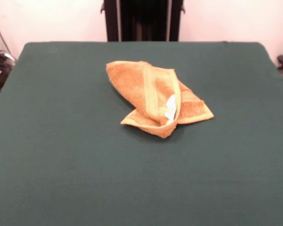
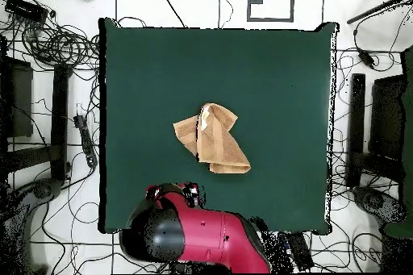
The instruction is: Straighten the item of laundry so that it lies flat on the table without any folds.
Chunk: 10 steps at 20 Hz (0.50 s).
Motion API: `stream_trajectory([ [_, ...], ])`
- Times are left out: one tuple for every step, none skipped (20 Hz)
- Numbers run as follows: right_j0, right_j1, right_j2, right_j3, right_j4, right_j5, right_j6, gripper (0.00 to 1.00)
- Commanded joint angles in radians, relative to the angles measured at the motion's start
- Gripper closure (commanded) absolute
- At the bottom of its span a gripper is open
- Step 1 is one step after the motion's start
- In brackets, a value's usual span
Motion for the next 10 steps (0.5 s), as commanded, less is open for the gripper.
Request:
stream_trajectory([
  [-0.001,0.148,0.056,0.004,-0.040,-0.140,0.146,0.00],
  [-0.003,0.163,0.059,0.003,-0.040,-0.161,0.145,0.00],
  [-0.003,0.191,0.059,-0.003,-0.043,-0.193,0.148,0.00],
  [-0.006,0.208,0.062,-0.003,-0.041,-0.211,0.148,0.00],
  [-0.007,0.213,0.064,-0.002,-0.038,-0.221,0.148,0.00],
  [-0.007,0.228,0.065,-0.004,-0.037,-0.236,0.148,0.00],
  [-0.007,0.239,0.066,-0.005,-0.037,-0.248,0.147,0.00],
  [-0.008,0.254,0.067,-0.008,-0.035,-0.266,0.149,0.00],
  [-0.008,0.268,0.067,-0.009,-0.033,-0.283,0.152,0.00],
  [-0.003,0.285,0.063,-0.016,-0.034,-0.302,0.155,0.00],
])
